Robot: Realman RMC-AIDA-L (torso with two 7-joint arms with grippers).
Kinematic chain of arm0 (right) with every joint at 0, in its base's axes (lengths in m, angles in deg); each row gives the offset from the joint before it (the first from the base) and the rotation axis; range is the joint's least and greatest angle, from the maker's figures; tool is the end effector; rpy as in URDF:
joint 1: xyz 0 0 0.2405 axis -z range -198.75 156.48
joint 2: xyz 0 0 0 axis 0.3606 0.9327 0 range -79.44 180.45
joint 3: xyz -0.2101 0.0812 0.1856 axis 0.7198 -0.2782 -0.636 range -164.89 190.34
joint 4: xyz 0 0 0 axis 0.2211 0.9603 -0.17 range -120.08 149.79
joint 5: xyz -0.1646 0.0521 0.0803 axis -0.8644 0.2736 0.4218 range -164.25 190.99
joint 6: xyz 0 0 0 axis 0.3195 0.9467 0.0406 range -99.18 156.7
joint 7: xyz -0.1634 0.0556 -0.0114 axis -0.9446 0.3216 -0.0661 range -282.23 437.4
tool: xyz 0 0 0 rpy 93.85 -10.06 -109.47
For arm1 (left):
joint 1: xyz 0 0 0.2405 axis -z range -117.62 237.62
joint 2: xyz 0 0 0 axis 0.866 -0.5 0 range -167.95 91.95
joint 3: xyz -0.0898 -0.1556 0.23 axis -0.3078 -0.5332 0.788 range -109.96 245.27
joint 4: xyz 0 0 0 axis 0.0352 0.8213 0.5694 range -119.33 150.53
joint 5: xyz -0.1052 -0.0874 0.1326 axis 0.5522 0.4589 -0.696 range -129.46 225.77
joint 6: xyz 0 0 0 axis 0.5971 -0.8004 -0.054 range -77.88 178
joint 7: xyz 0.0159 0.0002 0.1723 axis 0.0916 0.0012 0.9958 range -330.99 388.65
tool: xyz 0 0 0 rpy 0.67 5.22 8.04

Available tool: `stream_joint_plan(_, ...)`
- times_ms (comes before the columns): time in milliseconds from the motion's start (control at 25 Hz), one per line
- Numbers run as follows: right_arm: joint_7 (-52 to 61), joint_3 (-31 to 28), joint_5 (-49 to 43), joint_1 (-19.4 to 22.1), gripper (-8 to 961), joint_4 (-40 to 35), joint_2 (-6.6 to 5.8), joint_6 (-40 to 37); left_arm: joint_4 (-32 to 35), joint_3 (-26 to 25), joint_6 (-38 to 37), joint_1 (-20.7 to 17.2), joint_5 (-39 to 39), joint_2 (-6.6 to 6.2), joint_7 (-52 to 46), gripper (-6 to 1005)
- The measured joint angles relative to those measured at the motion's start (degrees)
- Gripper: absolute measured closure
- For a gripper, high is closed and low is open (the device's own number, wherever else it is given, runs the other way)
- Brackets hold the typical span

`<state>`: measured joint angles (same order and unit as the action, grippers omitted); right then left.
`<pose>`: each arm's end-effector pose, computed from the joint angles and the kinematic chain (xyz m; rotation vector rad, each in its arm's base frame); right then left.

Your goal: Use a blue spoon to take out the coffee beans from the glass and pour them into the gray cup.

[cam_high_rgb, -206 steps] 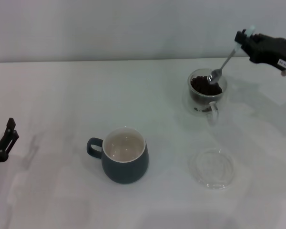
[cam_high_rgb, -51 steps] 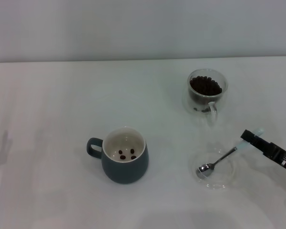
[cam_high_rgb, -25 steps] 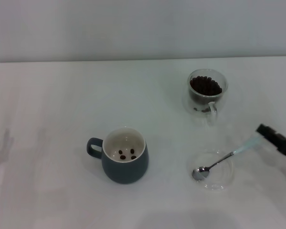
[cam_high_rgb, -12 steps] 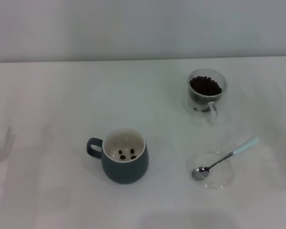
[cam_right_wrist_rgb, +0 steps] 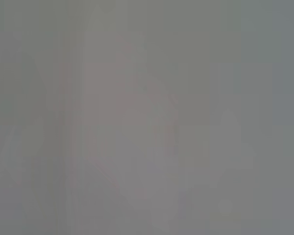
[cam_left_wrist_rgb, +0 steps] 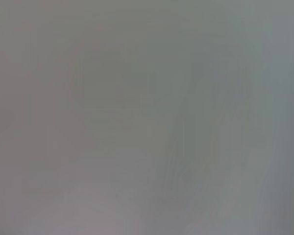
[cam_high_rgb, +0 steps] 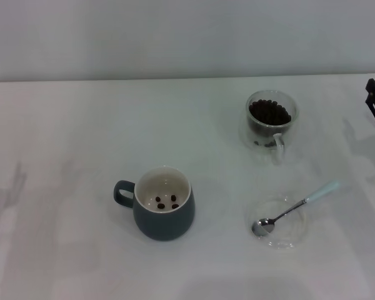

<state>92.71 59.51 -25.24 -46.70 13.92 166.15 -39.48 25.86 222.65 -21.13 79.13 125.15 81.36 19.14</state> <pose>0.3785 0.3618 0.0191 -1.6083 0.5166 0.5899 -0.3736 0.3185 -0.0226 -1.4711 -0.6850 -0.6976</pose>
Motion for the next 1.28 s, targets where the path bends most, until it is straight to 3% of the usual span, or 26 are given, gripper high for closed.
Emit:
stream_joint_plan(120,-0.02,-0.02,0.79,-0.42,580,0.46,0.1,0.06,-0.05,0.01,0.0,0.06,0.0,0.0,0.02,131)
stream_joint_plan(200,-0.08,-0.03,0.8,-0.42,340,0.74,0.15,-0.19,-0.14,-0.01,0.0,0.06,0.0,0.0,0.02,130)
stream_joint_plan(400,1.61,-1.45,0.87,-0.19,113,2.35,0.17,-0.31,-0.13,-0.23,-0.01,0.21,0.18,0.0,0.03,130)
stream_joint_plan(1280,2.52,-2.4,0.36,-0.35,103,6.39,0.19,-0.64,0.26,-0.27,0.14,0.3,0.32,0.09,-0.15,132)
